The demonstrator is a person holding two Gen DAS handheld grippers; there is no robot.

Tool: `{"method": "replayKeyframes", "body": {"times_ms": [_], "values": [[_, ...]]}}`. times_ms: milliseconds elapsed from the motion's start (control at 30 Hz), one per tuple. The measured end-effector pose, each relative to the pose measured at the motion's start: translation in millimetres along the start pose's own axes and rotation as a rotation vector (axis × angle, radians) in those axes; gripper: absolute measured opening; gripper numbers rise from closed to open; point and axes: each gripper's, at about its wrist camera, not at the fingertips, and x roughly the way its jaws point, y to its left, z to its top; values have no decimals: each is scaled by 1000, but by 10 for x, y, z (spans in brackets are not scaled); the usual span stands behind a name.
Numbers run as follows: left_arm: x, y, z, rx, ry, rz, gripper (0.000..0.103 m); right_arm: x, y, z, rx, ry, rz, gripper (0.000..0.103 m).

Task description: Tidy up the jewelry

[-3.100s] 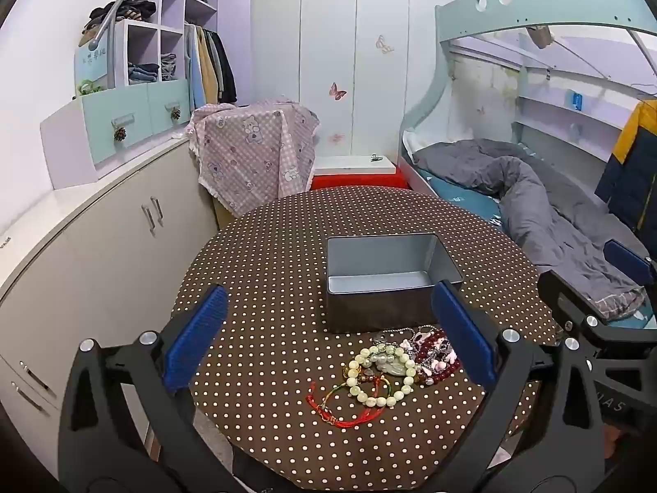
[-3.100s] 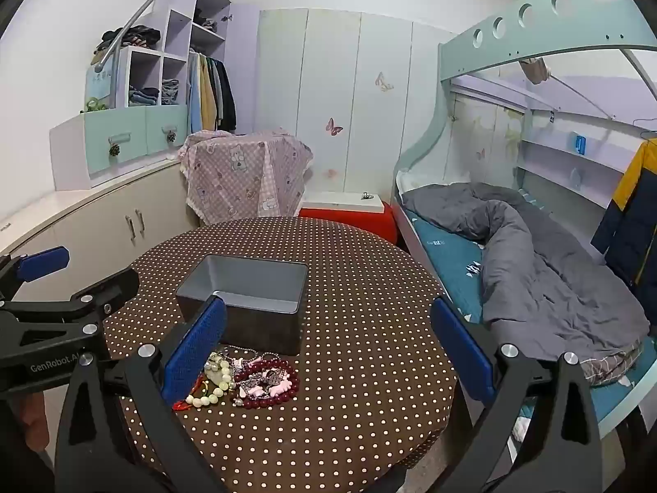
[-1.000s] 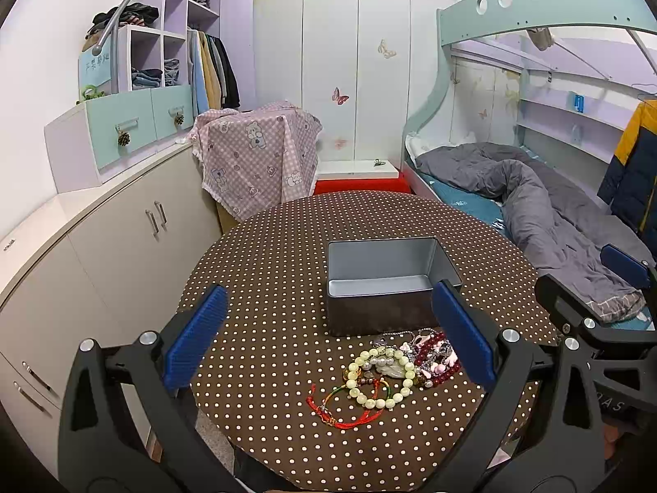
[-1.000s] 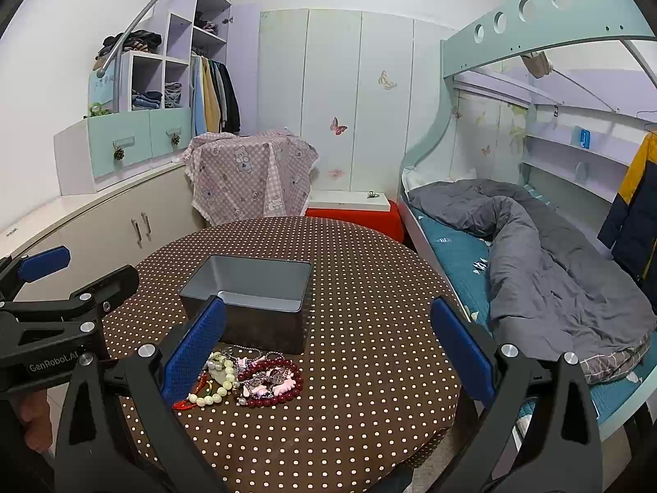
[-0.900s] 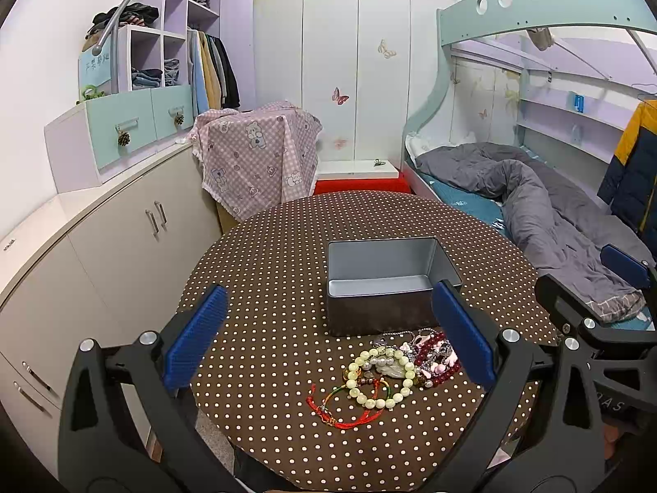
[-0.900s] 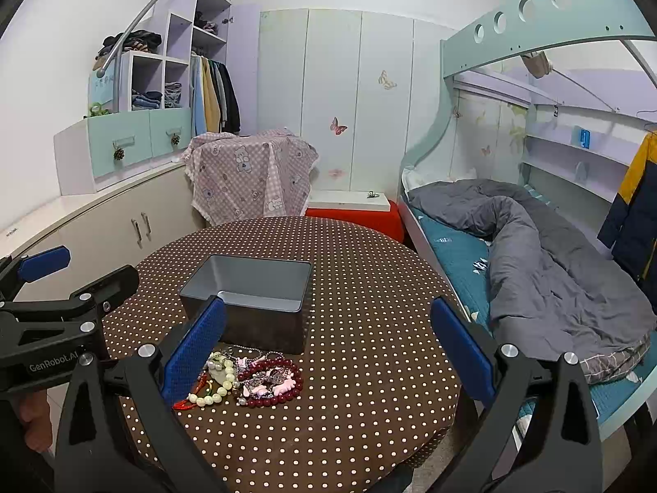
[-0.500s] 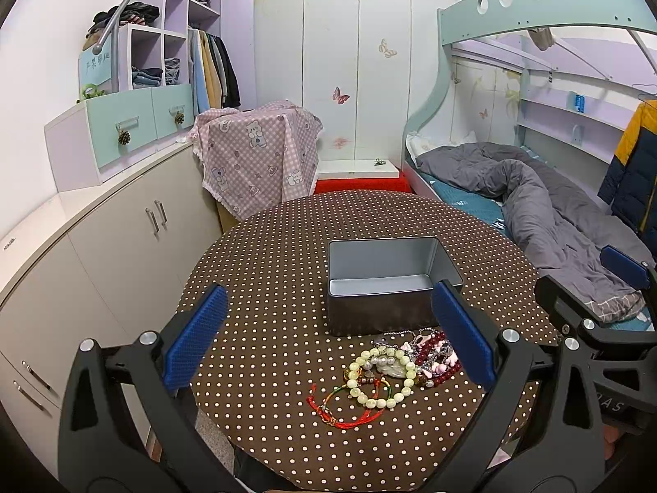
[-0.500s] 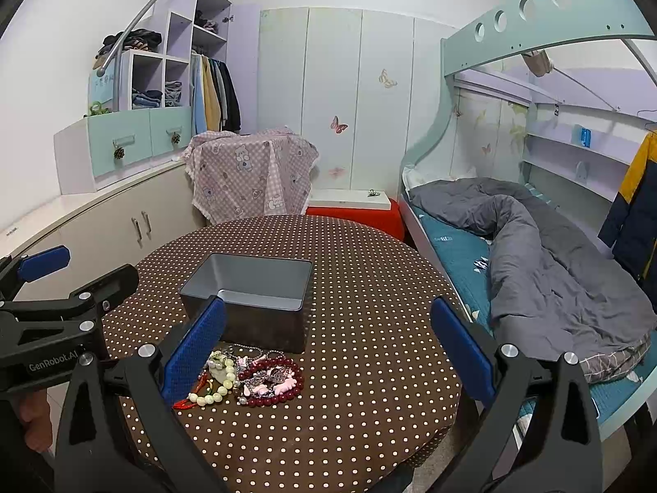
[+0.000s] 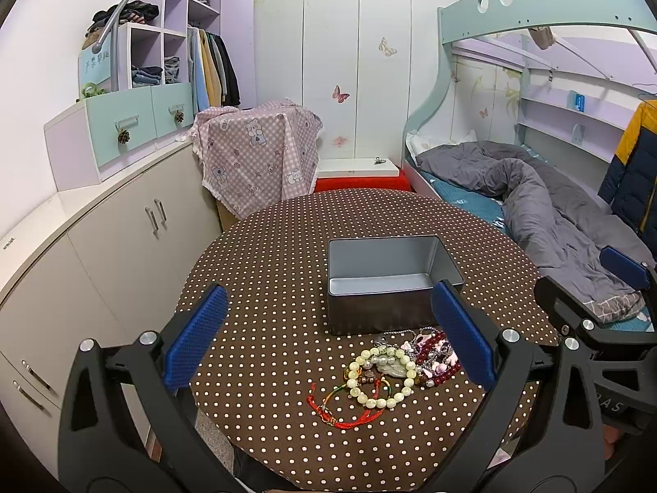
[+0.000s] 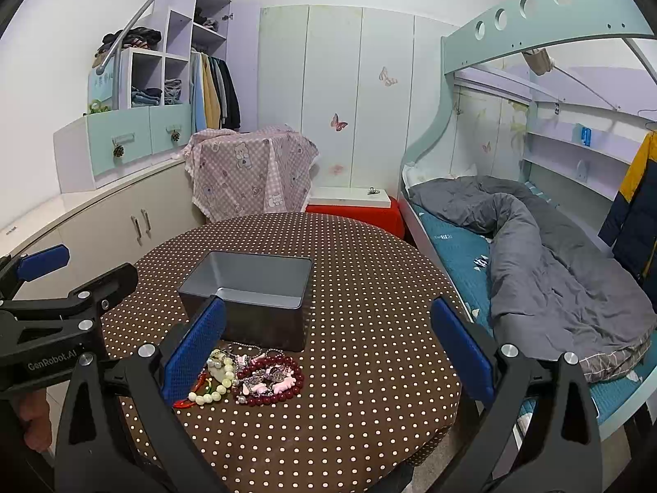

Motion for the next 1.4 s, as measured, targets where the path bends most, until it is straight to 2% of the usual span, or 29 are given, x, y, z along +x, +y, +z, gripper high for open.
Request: {"method": "replayKeyframes", "body": {"times_ms": [233,467,800,1133,1400], "values": [[9,1,-2,0,5,-2,97,8,3,-3,1,4,0,95],[152,-2,-78,-3,53,-7,97,96,3,-37,5,37,2,95],[434,23,-195,-13,184,-34,97,315,-37,-151,18,137,-9,95],[772,46,-374,-20,341,-44,97,754,-118,-395,31,309,-64,95],[1008,93,-527,-33,451,-48,97,986,-149,-563,31,398,-102,95]]}}
